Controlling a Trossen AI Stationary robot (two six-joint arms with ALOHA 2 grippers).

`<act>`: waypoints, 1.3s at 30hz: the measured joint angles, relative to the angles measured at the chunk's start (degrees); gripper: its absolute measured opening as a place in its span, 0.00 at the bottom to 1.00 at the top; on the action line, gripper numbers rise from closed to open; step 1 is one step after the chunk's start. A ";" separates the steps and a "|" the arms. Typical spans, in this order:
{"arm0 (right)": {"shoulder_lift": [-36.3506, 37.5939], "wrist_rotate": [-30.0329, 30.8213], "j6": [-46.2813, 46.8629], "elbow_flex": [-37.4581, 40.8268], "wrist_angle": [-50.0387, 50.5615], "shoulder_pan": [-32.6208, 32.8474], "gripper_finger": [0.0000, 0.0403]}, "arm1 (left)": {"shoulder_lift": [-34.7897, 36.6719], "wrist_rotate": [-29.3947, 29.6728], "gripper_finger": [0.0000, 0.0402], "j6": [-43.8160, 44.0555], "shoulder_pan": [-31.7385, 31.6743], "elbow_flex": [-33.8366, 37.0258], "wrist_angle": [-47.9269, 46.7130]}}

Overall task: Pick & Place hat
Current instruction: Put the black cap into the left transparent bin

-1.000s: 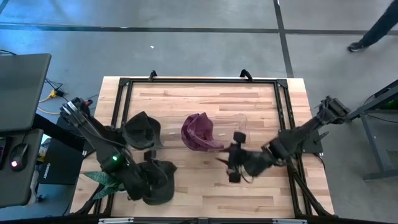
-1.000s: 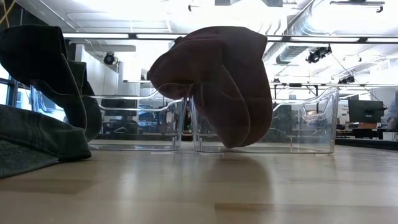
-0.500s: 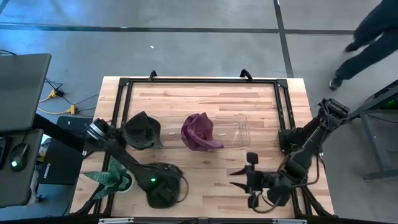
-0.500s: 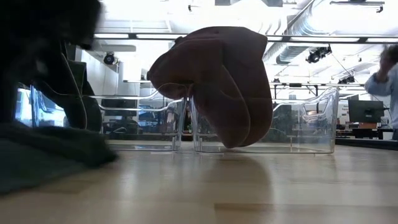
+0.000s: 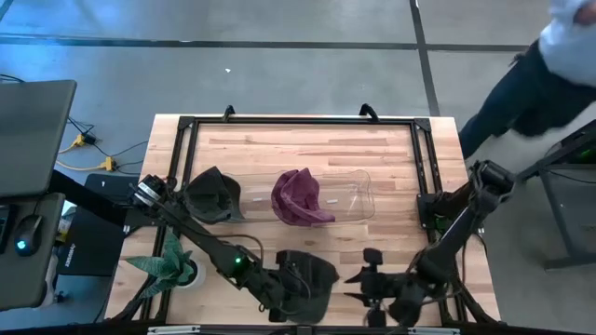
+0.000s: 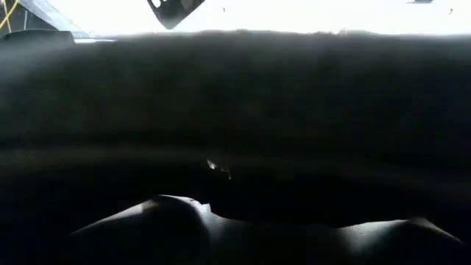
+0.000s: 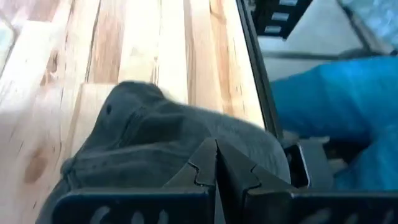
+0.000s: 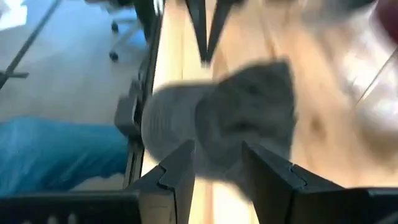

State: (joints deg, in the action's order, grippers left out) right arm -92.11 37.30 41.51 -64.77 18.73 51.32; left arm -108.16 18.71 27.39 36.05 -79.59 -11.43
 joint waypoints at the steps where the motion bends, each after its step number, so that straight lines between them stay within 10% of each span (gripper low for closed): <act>1: -1.40 -1.23 1.87 0.00 0.00 -0.55 0.32 | -0.02 -0.04 0.00 -0.03 -0.01 -0.37 -1.16; 16: -14.39 -11.57 14.75 5.51 -1.76 -9.81 0.52 | -0.09 4.86 0.00 -0.08 -0.04 -0.44 -2.46; 25: -14.14 -16.08 13.86 22.20 -35.45 -13.13 0.37 | -0.09 4.91 0.00 -0.12 -0.06 -0.45 -2.02; 32: -14.28 -15.00 10.77 23.50 -36.44 -13.09 0.04 | -0.09 7.16 0.00 -0.12 -0.08 -0.46 -1.96; 39: -10.85 -13.40 8.34 23.81 -33.33 -11.79 0.04 | 0.07 7.16 0.00 -0.09 -0.04 -0.46 -2.02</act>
State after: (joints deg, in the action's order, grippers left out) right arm -102.96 23.90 49.84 -40.97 -14.60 39.53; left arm -108.09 25.87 27.30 36.01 -80.05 -13.45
